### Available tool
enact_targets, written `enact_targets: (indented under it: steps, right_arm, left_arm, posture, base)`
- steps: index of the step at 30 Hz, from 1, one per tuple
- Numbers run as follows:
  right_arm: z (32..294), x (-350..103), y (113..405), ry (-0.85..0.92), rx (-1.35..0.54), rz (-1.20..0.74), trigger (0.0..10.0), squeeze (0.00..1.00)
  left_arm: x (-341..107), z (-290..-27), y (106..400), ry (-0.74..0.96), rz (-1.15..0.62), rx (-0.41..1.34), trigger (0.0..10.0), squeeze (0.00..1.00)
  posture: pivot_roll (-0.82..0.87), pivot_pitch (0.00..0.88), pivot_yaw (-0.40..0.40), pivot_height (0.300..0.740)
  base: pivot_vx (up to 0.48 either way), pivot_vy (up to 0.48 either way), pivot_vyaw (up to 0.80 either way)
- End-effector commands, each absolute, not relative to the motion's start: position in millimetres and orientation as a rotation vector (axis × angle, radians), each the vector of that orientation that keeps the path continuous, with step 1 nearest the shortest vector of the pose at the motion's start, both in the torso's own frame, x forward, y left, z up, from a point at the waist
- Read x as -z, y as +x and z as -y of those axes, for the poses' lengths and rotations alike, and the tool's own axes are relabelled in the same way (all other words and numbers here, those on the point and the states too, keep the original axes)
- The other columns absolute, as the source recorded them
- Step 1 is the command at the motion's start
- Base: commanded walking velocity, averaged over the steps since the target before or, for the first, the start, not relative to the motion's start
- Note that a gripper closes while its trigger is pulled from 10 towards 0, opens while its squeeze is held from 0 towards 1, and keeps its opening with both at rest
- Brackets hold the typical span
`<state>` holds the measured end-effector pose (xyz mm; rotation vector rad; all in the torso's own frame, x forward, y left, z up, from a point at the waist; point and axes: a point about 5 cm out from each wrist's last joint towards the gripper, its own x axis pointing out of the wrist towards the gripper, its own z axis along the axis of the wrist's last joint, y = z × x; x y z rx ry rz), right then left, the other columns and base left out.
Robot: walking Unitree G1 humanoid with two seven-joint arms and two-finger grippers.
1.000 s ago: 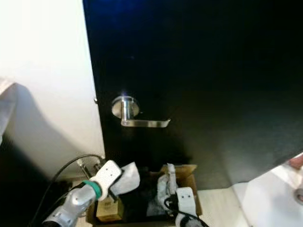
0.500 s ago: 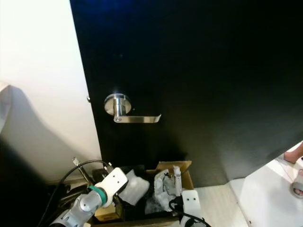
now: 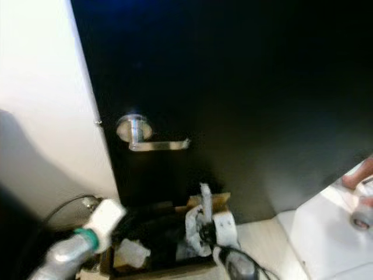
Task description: Clean up the room
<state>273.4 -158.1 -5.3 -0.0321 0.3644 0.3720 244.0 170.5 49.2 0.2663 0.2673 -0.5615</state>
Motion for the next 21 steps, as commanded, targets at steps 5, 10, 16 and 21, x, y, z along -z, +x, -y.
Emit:
enact_targets:
  steps: [5, 10, 16, 21]
  right_arm:
    - [132.9, 15.0, 262.8, -0.106, -0.542, -0.412, 10.0, 0.16]
    - [131.4, 17.0, 260.1, -0.081, -0.547, -0.42, 10.0, 1.0]
    - [146.7, 11.0, 263.7, -0.052, -0.465, -0.375, 10.0, 0.0]
    - [160.2, 2.5, 264.9, -0.026, -0.402, -0.305, 10.0, 0.0]
  left_arm:
    - [-57.8, -170.9, 217.1, 0.209, -0.275, 0.606, 10.0, 0.0]
    - [-67.8, -162.0, 204.7, 0.161, -0.248, 0.575, 10.0, 0.0]
    - [-74.6, -152.4, 203.3, 0.118, -0.244, 0.571, 10.0, 0.0]
    - [-74.2, -150.0, 213.9, 0.127, -0.237, 0.522, 10.0, 0.0]
  posture:
    - [0.12, 0.115, -0.021, 0.74]
    - [0.15, 0.115, -0.05, 0.74]
    - [0.14, 0.114, -0.053, 0.74]
    - [0.09, 0.092, -0.038, 0.74]
  base:
    - [0.0, 0.0, 0.0]
    - [0.0, 0.0, 0.0]
    - [0.0, 0.0, 0.0]
    - [0.0, 0.0, 0.0]
